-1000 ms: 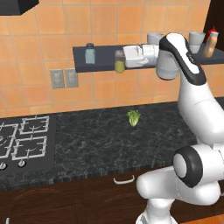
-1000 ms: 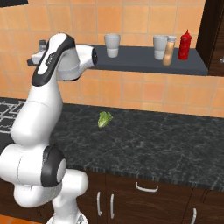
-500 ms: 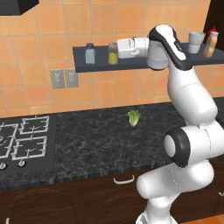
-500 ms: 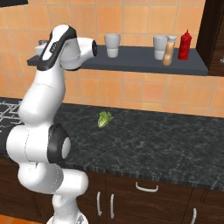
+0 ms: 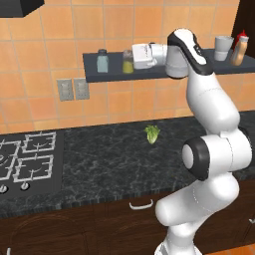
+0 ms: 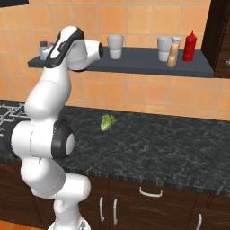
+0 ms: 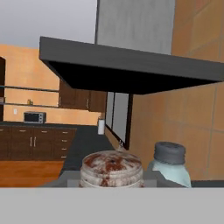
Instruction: Put the shaker and condiment bottle from the counter next to their counterparts in the cabinet.
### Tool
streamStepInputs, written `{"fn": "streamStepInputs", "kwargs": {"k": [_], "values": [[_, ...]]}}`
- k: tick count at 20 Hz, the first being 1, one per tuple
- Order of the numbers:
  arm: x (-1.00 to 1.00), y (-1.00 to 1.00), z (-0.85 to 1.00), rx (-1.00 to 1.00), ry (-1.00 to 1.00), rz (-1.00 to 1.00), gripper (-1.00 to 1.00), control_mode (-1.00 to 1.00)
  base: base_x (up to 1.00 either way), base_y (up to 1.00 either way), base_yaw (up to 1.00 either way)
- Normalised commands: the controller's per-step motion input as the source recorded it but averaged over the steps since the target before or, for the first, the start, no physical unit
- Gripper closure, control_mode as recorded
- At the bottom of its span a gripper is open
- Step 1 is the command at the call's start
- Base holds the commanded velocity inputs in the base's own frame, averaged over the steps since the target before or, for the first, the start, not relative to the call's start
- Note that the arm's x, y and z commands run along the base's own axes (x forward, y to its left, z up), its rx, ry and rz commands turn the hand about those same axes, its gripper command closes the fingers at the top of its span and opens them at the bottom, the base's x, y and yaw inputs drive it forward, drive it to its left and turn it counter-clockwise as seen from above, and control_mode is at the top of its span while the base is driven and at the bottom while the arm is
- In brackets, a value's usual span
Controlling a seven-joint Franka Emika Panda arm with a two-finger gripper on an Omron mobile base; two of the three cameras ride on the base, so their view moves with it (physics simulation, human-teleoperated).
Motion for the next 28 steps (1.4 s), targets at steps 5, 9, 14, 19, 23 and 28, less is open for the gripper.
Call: {"fn": "streamStepInputs", "kwargs": {"k": [5, 9, 14, 19, 23, 28], "values": [[0.04, 0.05, -0.06, 0.00, -0.08, 0.00, 1.00, -1.00, 0.00, 0.00, 0.00], [0.14, 0.05, 0.00, 0.00, -0.03, 0.00, 1.00, -1.00, 0.00, 0.00, 0.00], [0.29, 0.03, 0.00, 0.01, 0.00, 0.00, 1.00, -1.00, 0.00, 0.00, 0.00], [0.36, 0.03, 0.00, 0.02, 0.00, 0.00, 1.00, -1.00, 0.00, 0.00, 0.00], [0.26, 0.08, 0.00, 0.03, 0.00, 0.00, 1.00, -1.00, 0.00, 0.00, 0.00], [0.12, 0.16, -0.03, 0.03, 0.00, 0.00, 1.00, -1.00, 0.00, 0.00, 0.00]]}}
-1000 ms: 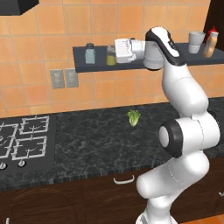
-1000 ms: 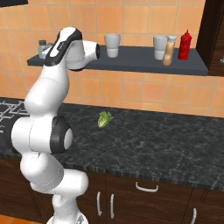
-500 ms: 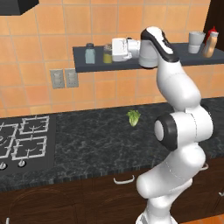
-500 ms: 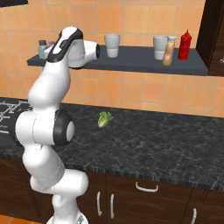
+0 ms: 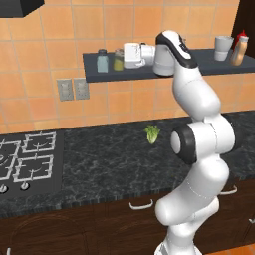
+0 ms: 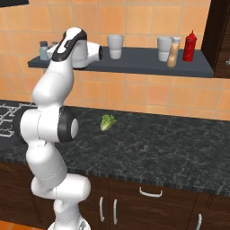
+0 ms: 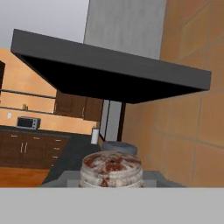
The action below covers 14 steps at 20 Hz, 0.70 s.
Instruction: Put the shaker and condiment bottle from the counter next to their counterparts in the cabinet.
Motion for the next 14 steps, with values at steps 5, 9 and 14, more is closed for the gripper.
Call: {"fn": "streamStepInputs", "kwargs": {"k": [5, 9, 14], "values": [[0.05, 0.32, -0.13, 0.00, 0.00, 0.00, 1.00, -1.00, 0.00, 0.00, 0.00], [0.00, 0.25, -0.11, 0.02, 0.00, 0.00, -1.00, -1.00, 0.00, 0.00, 0.00], [0.33, -0.48, -0.07, 0.15, 0.00, 0.00, -1.00, -1.00, 0.00, 0.00, 0.00]]}}
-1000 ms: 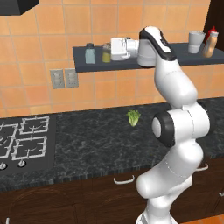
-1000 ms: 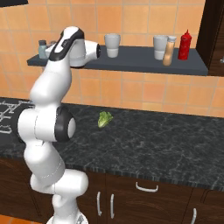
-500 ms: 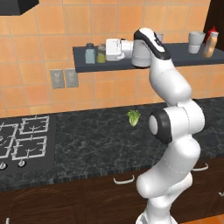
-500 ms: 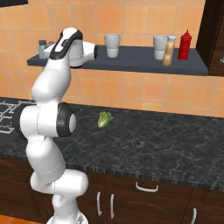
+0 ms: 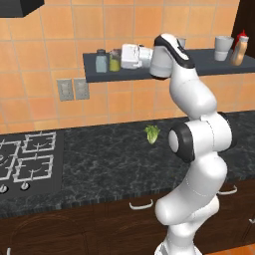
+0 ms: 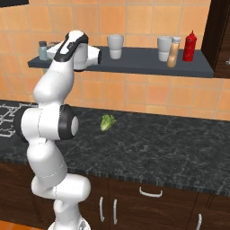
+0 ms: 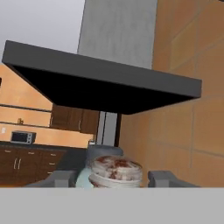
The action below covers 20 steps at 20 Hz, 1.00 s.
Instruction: Put the shaker and condiment bottle from the counter next to their counterparts in the cabinet.
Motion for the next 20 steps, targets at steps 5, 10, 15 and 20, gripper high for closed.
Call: {"fn": "streamStepInputs", "kwargs": {"k": [5, 10, 15, 20], "values": [[0.30, -0.38, -0.10, 0.10, 0.00, 0.00, -1.00, -1.00, 0.00, 0.00, 0.00], [0.08, -0.18, -0.01, 0.03, 0.00, 0.00, -1.00, -1.00, 0.00, 0.00, 0.00], [-0.10, -0.54, -0.44, 0.07, -0.02, 0.00, -1.00, -1.00, 0.00, 0.00, 0.00], [-0.77, -0.92, -0.99, 0.11, -0.12, 0.00, -1.00, -1.00, 0.00, 0.00, 0.00]]}}
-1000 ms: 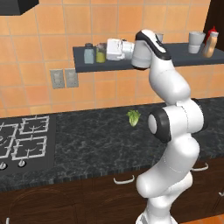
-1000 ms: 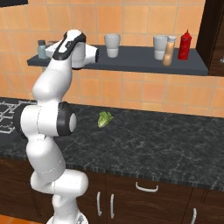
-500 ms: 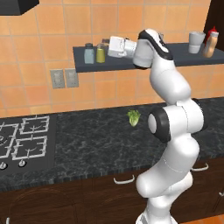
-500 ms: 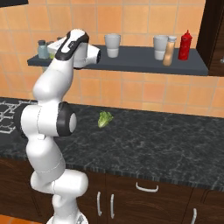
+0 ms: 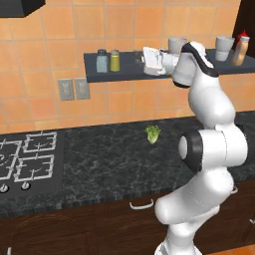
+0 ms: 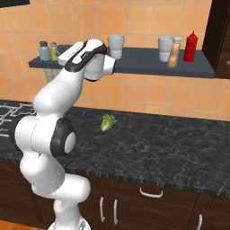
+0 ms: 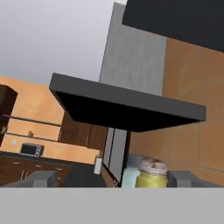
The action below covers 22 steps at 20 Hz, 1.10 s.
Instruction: Put the shaker and condiment bottle from the counter next to their counterparts in the cabinet.
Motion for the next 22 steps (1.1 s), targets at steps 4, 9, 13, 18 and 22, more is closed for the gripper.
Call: {"fn": "streamStepInputs", "kwargs": {"k": [4, 9, 13, 18, 22], "values": [[-1.00, -0.86, -0.97, 0.11, -0.19, 0.01, -1.00, -1.00, 0.00, 0.00, 0.00], [-1.00, -0.68, -0.95, 0.09, -0.23, 0.00, -1.00, -1.00, 0.00, 0.00, 0.00], [-1.00, -0.56, -1.00, 0.01, -0.21, 0.00, -1.00, -1.00, 0.00, 0.00, 0.00], [-0.92, -0.32, -1.00, -0.05, -0.05, 0.00, -1.00, -1.00, 0.00, 0.00, 0.00], [-0.36, -0.02, -1.00, -0.22, 0.04, 0.00, -1.00, -1.00, 0.00, 0.00, 0.00]]}}
